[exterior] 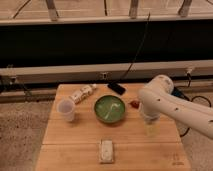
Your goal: Wipe the white sponge on the table
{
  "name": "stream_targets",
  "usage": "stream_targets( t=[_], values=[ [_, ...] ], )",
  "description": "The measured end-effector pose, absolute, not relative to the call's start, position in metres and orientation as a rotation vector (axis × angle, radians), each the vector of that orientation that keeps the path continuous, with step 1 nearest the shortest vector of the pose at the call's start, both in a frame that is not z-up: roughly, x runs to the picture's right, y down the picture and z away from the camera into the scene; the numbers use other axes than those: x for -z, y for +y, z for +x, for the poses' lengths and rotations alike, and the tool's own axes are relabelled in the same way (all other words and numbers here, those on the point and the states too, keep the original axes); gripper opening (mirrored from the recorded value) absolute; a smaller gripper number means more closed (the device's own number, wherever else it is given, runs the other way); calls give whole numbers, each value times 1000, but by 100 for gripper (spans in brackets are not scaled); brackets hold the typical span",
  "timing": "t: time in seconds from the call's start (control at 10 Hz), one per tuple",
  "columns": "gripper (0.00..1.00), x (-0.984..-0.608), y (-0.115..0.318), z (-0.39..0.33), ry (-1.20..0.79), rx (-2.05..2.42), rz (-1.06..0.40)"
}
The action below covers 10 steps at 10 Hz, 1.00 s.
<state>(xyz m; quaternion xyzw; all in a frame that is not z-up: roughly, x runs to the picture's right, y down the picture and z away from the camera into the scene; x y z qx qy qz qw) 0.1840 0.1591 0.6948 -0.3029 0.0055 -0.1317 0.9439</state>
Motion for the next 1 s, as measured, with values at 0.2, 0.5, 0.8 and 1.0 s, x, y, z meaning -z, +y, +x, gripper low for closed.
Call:
stream_targets(
  t=[0.2,0.5,0.8,1.0],
  values=[
    [80,-698,176,168,-4,348,-633],
    [80,-700,200,158,-24,428,-644],
    [80,-711,217,126,-52,521,-653],
    [80,-713,232,125,-62,568,-666]
  ],
)
